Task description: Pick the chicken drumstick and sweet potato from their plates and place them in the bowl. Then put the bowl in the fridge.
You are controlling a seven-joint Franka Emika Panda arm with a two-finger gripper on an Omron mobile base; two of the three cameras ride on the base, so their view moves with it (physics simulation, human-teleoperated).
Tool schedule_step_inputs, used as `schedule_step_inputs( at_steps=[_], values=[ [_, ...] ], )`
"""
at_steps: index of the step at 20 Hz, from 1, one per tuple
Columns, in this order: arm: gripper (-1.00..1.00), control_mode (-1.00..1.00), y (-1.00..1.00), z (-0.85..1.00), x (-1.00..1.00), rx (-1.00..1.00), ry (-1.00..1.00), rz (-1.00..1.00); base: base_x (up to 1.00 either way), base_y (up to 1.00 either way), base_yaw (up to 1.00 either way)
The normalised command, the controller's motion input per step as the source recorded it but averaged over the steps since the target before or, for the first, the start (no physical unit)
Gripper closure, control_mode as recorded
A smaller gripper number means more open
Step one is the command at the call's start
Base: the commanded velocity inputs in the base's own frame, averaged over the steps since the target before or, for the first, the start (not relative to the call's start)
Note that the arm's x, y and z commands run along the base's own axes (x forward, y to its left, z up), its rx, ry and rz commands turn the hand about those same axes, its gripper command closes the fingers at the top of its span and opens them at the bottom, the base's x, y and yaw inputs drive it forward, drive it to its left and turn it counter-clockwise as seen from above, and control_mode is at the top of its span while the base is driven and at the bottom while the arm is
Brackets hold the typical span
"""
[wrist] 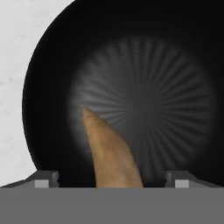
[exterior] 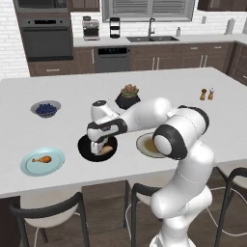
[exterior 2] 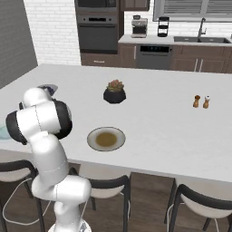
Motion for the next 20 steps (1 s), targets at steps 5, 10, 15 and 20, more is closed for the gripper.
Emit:
schedule_step_inputs(
  at_steps=[5,10,15,20],
  values=[
    [-1.00,-1.00,0.32,0.87,-0.25,0.05,0.00,0.00,0.00,0.00,0.00],
    [-1.00,-1.00,0.68,0.86,-0.92,0.00,-0.05,0.03,0.00,0.00,0.00],
    [-1.00,-1.00,0.64,0.20,-1.00,0.00,-0.26,0.00,0.00,0.00,0.00],
    [-1.00,-1.00,0.31,0.02,-1.00,0.04,-0.26,0.06,0.00,0.00,0.00]
  ],
)
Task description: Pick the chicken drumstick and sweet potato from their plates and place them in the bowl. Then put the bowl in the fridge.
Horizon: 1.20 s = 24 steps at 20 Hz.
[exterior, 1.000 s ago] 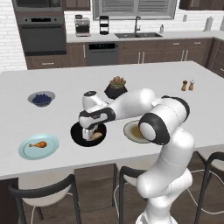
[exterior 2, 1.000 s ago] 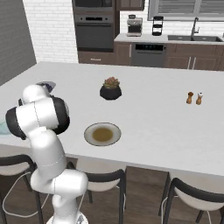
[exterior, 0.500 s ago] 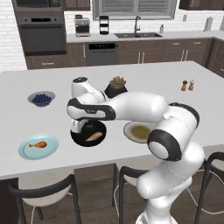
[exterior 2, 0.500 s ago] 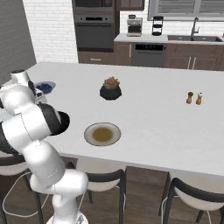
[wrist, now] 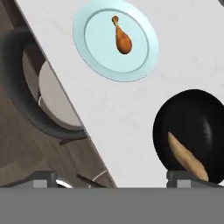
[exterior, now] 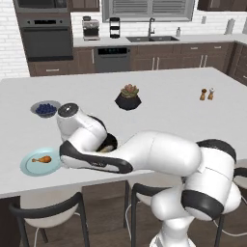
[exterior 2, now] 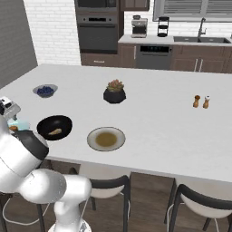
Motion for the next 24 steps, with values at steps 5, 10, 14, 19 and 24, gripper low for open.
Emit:
schedule_step_inputs(
  at_steps=[5,10,14,19,24],
  values=[
    [-1.00,-1.00,0.00,0.00,-0.34,0.23,0.00,-0.07,0.00,0.00,0.00],
    [-1.00,-1.00,-0.20,-0.09,-0.67,0.23,-0.01,0.00,0.00,0.00,0.00],
    [-1.00,-1.00,0.05,-0.02,0.13,0.03,-0.05,0.01,0.00,0.00,0.00],
    [-1.00,-1.00,0.03,0.01,0.65,0.00,0.00,0.00,0.00,0.00,0.00],
    [-1.00,-1.00,0.08,0.00,0.48,0.02,0.00,0.00,0.00,0.00,0.00]
  ],
)
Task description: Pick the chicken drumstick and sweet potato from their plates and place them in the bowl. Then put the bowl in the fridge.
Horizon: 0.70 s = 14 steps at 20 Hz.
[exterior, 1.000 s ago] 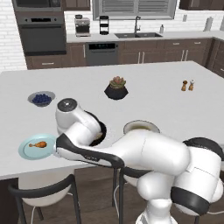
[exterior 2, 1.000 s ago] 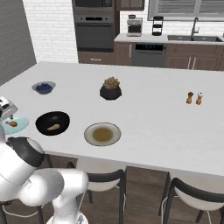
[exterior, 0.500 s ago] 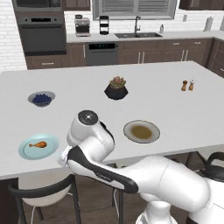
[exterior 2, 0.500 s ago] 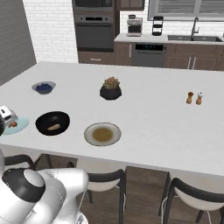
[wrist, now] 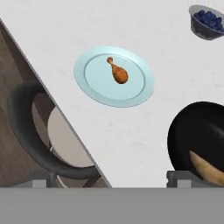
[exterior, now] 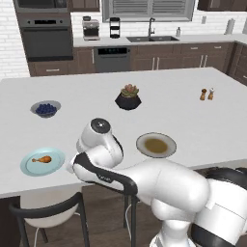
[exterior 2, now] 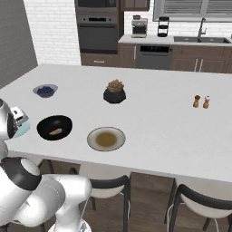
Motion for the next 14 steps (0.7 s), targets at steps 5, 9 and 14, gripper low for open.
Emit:
schedule_step_inputs(
  at_steps=[5,9,14],
  values=[
    [-1.00,-1.00,0.56,0.00,0.26,0.00,0.00,0.00,0.00,0.00,0.00],
    [-1.00,-1.00,0.49,0.00,0.01,0.00,-0.04,0.00,0.00,0.00,0.00],
    [-1.00,-1.00,0.30,-0.03,0.11,0.00,0.00,0.00,0.00,0.00,0.00]
  ],
)
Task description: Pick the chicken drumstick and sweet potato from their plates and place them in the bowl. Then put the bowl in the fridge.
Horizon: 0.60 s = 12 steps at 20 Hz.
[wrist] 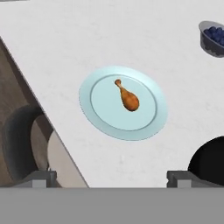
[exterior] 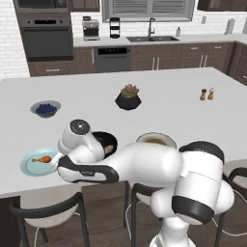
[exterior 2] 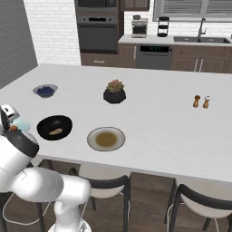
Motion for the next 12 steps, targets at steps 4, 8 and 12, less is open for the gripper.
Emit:
schedule_step_inputs(
  at_steps=[4,8,12],
  values=[
    [-1.00,-1.00,0.00,-0.14,0.14,0.00,0.00,0.00,0.00,0.00,0.00],
    [-1.00,-1.00,0.11,-0.19,0.09,0.00,0.00,0.00,0.00,0.00,0.00],
    [-1.00,-1.00,0.00,-0.23,0.21,0.00,0.02,0.00,0.00,0.00,0.00]
  ],
)
